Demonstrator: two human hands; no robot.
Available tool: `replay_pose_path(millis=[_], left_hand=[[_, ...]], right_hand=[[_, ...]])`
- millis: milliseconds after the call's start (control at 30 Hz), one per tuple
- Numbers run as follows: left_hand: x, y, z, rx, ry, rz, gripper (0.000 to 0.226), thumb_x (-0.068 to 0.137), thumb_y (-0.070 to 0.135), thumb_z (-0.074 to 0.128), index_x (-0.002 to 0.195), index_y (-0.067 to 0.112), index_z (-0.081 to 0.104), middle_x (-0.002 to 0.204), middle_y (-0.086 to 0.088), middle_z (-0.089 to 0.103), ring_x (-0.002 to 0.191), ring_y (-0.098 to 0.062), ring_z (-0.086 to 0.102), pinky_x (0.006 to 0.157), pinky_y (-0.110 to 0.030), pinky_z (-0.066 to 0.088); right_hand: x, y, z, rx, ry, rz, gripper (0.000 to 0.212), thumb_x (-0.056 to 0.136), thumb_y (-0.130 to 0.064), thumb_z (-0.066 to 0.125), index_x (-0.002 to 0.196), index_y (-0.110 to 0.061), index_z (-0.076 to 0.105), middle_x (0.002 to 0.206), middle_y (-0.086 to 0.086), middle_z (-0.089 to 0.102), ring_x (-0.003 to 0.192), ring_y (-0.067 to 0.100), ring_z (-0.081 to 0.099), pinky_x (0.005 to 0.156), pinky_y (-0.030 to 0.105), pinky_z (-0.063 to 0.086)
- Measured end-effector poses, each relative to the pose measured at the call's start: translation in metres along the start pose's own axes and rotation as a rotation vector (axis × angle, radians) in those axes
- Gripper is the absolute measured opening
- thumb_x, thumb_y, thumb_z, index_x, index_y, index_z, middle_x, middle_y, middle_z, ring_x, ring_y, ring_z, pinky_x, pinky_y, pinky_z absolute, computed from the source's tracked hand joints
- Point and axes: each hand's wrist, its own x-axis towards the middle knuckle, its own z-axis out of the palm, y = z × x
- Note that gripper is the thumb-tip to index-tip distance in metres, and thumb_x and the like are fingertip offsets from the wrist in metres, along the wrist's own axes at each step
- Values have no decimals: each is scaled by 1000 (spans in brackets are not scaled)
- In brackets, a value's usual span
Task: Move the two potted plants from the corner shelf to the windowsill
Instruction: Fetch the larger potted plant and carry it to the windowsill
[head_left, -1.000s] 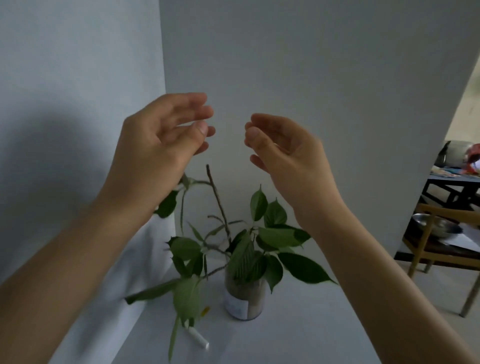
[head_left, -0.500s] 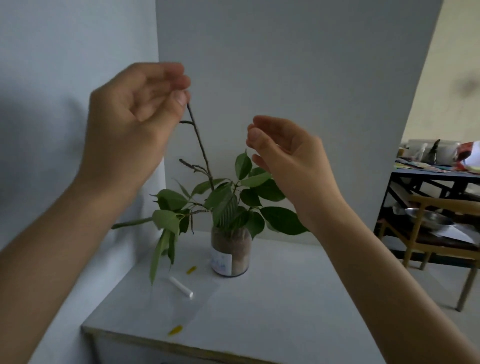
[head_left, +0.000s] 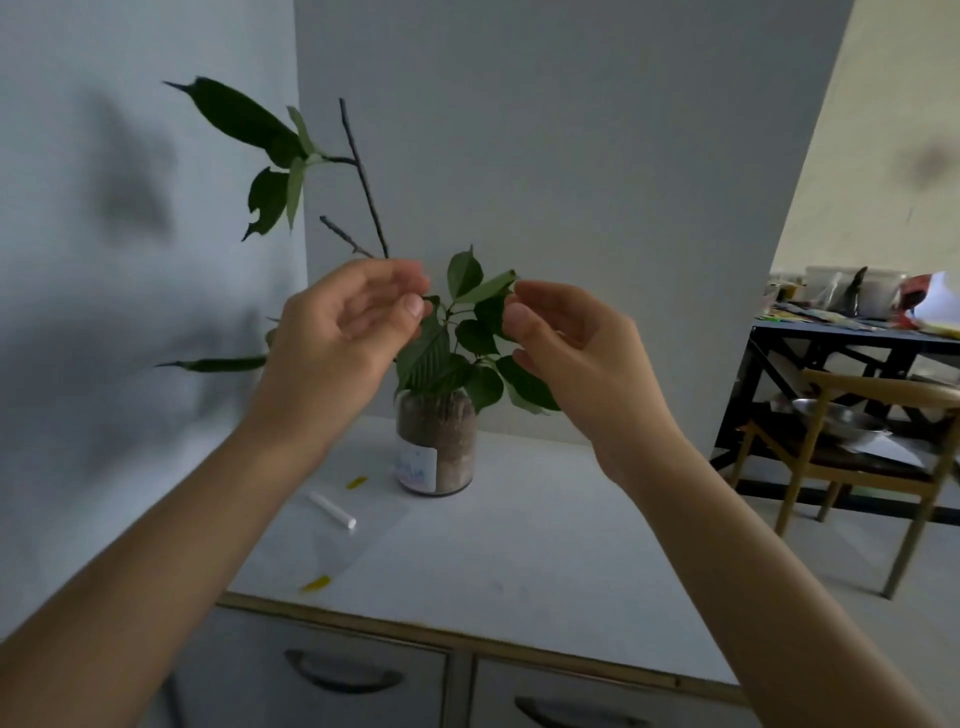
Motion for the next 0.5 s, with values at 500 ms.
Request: replay_pose_path(millis=[500], left_hand=[[-7,-93,9,162,-174,-230,58,90,45,65,141,21,55,127,18,61,104,16,54,79,-5,39]], right_hand=[[-3,84,16,-202,-7,173,41,94,-34,67,132,-18,63,121,-6,70,107,6,66,101,35,56]])
